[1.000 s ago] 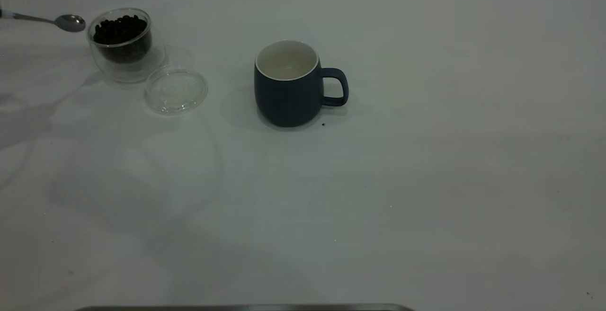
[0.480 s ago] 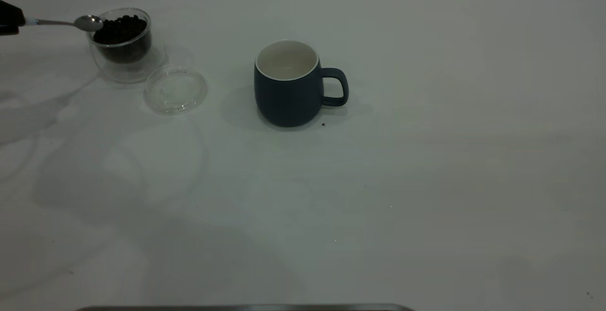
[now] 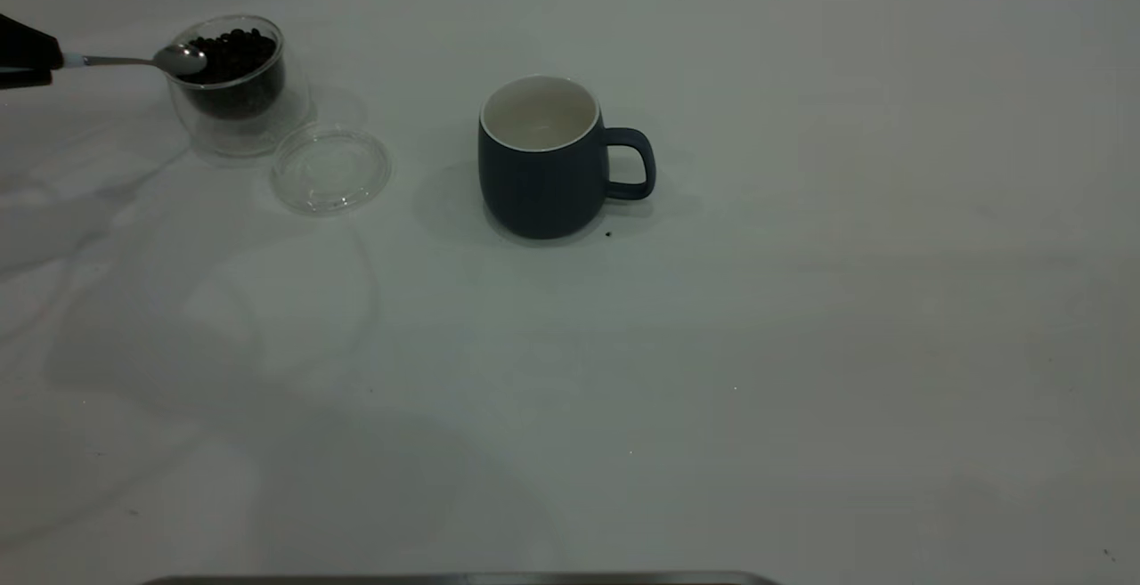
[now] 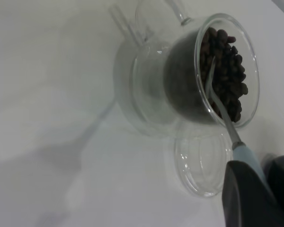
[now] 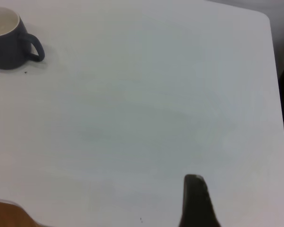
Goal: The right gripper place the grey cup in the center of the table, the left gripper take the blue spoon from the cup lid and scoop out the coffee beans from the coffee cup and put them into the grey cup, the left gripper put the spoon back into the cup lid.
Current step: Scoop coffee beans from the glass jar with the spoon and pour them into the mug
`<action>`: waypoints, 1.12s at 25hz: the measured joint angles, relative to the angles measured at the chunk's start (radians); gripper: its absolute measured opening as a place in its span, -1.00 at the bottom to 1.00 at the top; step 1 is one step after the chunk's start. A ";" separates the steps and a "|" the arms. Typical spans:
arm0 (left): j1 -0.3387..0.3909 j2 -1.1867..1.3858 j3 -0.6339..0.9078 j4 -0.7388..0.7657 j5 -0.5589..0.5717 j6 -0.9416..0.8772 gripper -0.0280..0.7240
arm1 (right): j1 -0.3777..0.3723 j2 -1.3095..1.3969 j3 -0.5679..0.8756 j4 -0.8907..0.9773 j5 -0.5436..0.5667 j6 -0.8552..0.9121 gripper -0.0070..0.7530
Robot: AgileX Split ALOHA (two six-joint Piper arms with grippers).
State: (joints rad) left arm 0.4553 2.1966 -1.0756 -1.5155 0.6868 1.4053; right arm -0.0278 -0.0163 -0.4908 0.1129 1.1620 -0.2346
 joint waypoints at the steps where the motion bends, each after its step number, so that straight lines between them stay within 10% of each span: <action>1: 0.000 0.006 0.000 -0.008 0.004 0.001 -0.60 | 0.000 0.000 0.000 0.000 0.000 0.000 0.22; 28: -0.096 0.039 0.000 -0.122 -0.050 -0.042 -0.60 | 0.000 0.000 0.000 0.000 0.000 0.000 0.22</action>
State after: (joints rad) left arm 0.3593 2.2355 -1.0756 -1.6372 0.6366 1.3631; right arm -0.0278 -0.0163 -0.4908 0.1129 1.1620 -0.2346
